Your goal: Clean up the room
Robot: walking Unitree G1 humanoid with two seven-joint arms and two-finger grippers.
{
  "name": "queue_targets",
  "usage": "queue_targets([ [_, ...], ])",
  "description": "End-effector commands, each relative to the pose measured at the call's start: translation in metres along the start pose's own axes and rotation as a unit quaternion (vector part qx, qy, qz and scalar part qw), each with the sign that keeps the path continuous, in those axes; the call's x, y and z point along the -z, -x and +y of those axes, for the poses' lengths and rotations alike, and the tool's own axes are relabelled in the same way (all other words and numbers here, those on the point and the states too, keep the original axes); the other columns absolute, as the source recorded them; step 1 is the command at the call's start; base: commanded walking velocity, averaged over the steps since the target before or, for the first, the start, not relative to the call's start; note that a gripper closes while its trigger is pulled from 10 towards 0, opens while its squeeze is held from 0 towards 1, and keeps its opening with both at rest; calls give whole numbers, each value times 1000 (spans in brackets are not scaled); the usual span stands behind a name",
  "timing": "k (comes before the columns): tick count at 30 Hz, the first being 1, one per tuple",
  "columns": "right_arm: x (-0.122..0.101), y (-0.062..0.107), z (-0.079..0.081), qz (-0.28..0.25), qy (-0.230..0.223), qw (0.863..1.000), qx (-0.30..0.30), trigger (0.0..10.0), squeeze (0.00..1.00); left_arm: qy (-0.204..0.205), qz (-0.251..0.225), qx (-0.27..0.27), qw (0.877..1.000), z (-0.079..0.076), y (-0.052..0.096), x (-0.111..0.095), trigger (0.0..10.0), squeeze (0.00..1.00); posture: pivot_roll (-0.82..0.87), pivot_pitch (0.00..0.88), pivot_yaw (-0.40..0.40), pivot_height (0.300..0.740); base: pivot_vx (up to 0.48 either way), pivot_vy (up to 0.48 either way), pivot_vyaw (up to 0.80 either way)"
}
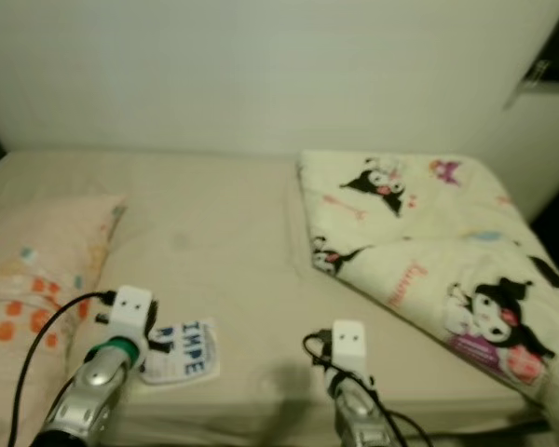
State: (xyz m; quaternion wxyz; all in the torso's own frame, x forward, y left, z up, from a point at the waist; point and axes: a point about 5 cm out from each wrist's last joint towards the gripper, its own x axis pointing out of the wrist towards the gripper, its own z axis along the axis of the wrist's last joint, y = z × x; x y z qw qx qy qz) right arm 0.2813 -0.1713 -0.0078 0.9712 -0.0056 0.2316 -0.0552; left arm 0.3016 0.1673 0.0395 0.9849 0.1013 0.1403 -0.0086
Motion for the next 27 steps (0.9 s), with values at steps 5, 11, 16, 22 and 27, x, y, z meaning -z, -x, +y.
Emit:
queue_targets([
  [5, 6, 2, 1, 13, -9, 1000, 2, 10000, 0, 3, 12, 1, 1000, -2, 3, 6, 10000, 0, 137, 0, -7, 740, 0, -409, 0],
  [11, 5, 1, 0, 14, -6, 1000, 1, 10000, 0, 4, 11, 0, 1000, -2, 3, 6, 10000, 0, 139, 0, -10, 740, 0, -408, 0],
  [16, 4, 0, 0, 16, -18, 1000, 2, 10000, 0, 5, 11, 0, 1000, -2, 3, 5, 10000, 0, 136, 0, -9, 740, 0, -411, 0],
  [22, 4, 0, -1, 17, -15, 1000, 2, 10000, 0, 5, 10, 0, 1000, -4, 3, 5, 10000, 0, 136, 1, -20, 740, 0, -409, 0],
  [27, 2, -1, -1, 17, -24, 1000, 3, 10000, 0, -3, 8, 2, 1000, -3, 4, 5, 10000, 0, 137, 0, -21, 740, 0, -409, 0],
])
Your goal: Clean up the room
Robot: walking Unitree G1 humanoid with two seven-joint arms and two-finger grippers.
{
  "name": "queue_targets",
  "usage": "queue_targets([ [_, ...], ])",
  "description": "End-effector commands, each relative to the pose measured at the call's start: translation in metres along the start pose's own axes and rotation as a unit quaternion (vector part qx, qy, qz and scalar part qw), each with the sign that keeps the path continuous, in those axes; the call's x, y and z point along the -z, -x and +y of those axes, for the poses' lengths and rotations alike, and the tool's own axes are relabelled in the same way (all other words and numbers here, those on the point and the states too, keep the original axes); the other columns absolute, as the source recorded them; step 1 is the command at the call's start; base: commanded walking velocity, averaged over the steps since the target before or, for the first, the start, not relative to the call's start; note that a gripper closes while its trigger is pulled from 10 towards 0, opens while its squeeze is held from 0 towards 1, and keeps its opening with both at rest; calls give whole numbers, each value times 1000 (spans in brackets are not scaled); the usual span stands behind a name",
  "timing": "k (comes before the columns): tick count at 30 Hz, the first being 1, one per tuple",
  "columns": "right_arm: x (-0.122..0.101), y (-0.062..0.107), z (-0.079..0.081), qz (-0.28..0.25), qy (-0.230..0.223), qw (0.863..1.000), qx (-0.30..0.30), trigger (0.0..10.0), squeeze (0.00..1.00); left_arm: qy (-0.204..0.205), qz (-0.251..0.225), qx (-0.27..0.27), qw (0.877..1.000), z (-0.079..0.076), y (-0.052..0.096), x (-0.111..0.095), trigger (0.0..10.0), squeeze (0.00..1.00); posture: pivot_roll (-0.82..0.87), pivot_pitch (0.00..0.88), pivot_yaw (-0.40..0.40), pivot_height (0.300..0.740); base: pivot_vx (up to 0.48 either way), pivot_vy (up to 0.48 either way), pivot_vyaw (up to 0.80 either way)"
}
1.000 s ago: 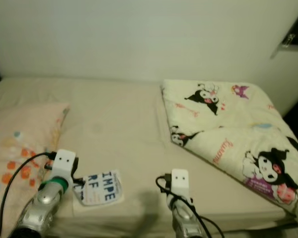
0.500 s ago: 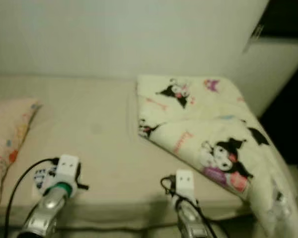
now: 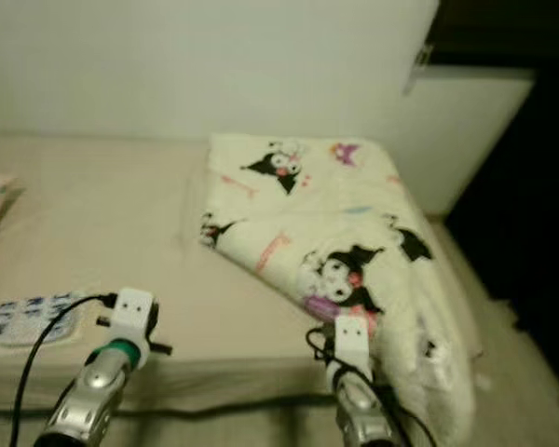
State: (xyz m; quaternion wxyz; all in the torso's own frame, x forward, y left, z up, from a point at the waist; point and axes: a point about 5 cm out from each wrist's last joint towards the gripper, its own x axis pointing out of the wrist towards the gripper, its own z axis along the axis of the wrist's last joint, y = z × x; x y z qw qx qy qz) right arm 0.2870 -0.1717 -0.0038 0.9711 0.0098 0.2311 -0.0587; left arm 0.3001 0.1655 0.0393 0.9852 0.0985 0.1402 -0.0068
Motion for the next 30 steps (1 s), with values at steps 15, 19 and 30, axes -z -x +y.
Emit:
queue_targets([
  [15, 6, 1, -1, 15, -8, 1000, 5, 10000, 0, -7, 6, 5, 1000, -3, 1, 3, 10000, 0, 135, 7, -18, 740, 0, -407, 0],
  [19, 6, 1, -1, 16, -8, 1000, 5, 10000, 0, -5, 7, 5, 1000, -3, 1, 3, 10000, 0, 135, 7, -16, 740, 0, -406, 0],
  [30, 7, 1, 0, 17, -7, 1000, 2, 10000, 0, 36, 29, -20, 999, 6, 1, 6, 10000, 0, 139, 3, -15, 740, 0, 229, 0],
])
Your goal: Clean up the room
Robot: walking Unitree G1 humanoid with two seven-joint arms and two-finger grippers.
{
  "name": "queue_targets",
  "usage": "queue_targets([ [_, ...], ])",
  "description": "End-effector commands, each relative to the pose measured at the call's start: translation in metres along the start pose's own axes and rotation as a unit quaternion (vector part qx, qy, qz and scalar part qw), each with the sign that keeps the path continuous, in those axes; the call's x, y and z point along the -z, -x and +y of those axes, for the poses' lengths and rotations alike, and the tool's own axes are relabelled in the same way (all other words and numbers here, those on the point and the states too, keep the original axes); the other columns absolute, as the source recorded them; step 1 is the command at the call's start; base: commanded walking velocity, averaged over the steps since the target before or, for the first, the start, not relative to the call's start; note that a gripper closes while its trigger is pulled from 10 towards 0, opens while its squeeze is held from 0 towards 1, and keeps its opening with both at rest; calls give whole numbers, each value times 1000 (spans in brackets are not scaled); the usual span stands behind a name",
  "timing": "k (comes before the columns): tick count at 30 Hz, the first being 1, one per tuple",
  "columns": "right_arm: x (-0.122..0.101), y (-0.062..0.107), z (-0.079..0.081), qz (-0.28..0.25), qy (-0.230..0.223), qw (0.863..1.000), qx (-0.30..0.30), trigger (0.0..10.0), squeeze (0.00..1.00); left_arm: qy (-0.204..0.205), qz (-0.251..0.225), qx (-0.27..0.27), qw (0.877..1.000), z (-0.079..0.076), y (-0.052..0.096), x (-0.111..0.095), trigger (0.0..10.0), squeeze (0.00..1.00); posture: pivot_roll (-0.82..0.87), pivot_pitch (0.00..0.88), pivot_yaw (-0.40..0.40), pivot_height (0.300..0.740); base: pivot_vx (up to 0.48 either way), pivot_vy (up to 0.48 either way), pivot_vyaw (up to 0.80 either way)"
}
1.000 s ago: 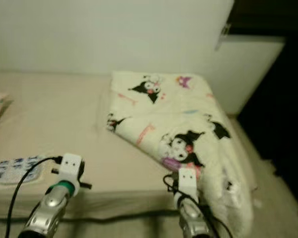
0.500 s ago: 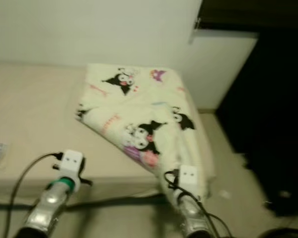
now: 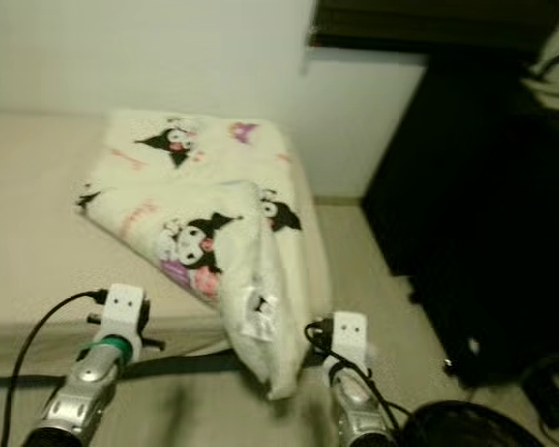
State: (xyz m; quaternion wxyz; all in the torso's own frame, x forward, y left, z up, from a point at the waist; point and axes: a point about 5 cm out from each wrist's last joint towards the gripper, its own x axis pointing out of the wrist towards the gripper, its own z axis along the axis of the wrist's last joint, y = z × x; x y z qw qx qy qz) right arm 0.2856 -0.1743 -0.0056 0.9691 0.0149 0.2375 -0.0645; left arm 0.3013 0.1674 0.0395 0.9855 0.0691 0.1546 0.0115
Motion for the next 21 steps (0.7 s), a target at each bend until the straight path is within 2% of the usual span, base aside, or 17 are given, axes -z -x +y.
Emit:
queue_targets([
  [1, 5, 1, 3, 10, -1, 1000, -2, 10000, 0, 5, 13, -8, 1000, 4, 2, 6, 10000, 0, 139, 3, -15, 740, 0, 480, 0],
  [4, 5, 1, 3, 11, -3, 1000, -1, 10000, 0, -4, 11, -10, 1000, 6, 2, 6, 10000, 0, 140, 2, -8, 740, 0, 480, 0],
  [5, 6, 1, 2, 11, -4, 1000, 0, 10000, 0, -14, 10, -11, 1000, 6, 2, 6, 10000, 0, 140, 2, -8, 740, 0, 0, 0],
  [16, 5, 1, 2, 10, -8, 1000, 0, 10000, 0, -22, -2, 0, 1000, 2, 2, 2, 10000, 0, 139, 0, -8, 740, 0, 0, 0],
  [21, 3, 0, 3, 7, 3, 1000, -3, 10000, 0, -2, -9, 16, 1000, 1, 2, -2, 10000, 0, 139, 0, -11, 740, 0, 0, 0],
])
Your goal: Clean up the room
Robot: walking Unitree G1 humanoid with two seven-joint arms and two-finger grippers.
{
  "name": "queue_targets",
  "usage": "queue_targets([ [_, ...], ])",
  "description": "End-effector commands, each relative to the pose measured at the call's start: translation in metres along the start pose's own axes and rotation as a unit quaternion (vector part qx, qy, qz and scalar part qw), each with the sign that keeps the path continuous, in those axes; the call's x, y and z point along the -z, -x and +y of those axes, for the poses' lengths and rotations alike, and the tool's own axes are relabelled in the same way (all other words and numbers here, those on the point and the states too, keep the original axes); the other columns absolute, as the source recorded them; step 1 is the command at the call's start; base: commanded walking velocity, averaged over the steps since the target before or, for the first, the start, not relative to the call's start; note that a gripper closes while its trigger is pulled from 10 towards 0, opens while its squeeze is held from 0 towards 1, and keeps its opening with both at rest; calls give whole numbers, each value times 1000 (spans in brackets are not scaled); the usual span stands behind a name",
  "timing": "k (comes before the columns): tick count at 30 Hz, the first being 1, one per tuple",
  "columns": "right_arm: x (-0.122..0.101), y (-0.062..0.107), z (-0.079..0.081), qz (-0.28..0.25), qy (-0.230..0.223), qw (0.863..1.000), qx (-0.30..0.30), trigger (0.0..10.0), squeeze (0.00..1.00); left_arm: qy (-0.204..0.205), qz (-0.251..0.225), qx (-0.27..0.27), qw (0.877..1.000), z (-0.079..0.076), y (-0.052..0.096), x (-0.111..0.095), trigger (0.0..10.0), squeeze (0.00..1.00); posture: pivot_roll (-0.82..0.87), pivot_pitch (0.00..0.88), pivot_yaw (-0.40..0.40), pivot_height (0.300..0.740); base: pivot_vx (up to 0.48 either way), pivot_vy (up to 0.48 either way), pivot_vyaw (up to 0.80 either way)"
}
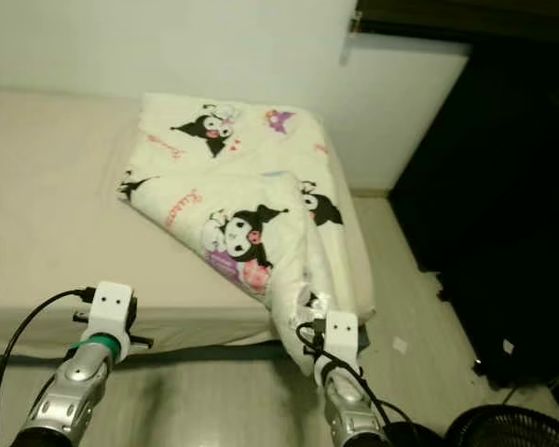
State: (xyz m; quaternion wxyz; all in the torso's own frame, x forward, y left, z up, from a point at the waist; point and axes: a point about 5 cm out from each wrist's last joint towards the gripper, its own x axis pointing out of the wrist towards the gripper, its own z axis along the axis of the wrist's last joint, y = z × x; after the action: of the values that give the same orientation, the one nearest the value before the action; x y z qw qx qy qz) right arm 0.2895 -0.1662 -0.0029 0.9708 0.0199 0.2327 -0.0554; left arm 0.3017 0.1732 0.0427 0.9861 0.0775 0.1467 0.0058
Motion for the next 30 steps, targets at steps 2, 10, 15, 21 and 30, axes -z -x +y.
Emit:
queue_targets([
  [2, 6, 1, -5, 11, 7, 1000, 6, 10000, 0, 8, -1, 12, 1000, -5, 1, 0, 10000, 0, 139, 0, -11, 740, 274, 0, 425],
  [10, 7, 2, -4, 11, -4, 1000, 10, 10000, 0, 8, -2, 12, 1000, -4, 0, -1, 10000, 0, 141, 0, -6, 740, 316, 0, 476],
  [15, 8, 2, -7, 14, -5, 1000, 15, 10000, 0, 9, -1, 9, 1000, -2, -1, -1, 10000, 0, 141, 0, -6, 740, 325, 0, 0],
  [21, 7, 2, -8, 12, -4, 1000, 17, 10000, 0, 10, -1, 12, 1000, -2, -1, -2, 10000, 0, 141, 0, -4, 740, 325, 0, 0],
  [30, 13, 3, -12, 33, -10, 999, 30, 10000, 0, 8, 0, 17, 1000, -3, -1, -2, 10000, 0, 141, 0, -1, 740, 324, 0, -622],
])
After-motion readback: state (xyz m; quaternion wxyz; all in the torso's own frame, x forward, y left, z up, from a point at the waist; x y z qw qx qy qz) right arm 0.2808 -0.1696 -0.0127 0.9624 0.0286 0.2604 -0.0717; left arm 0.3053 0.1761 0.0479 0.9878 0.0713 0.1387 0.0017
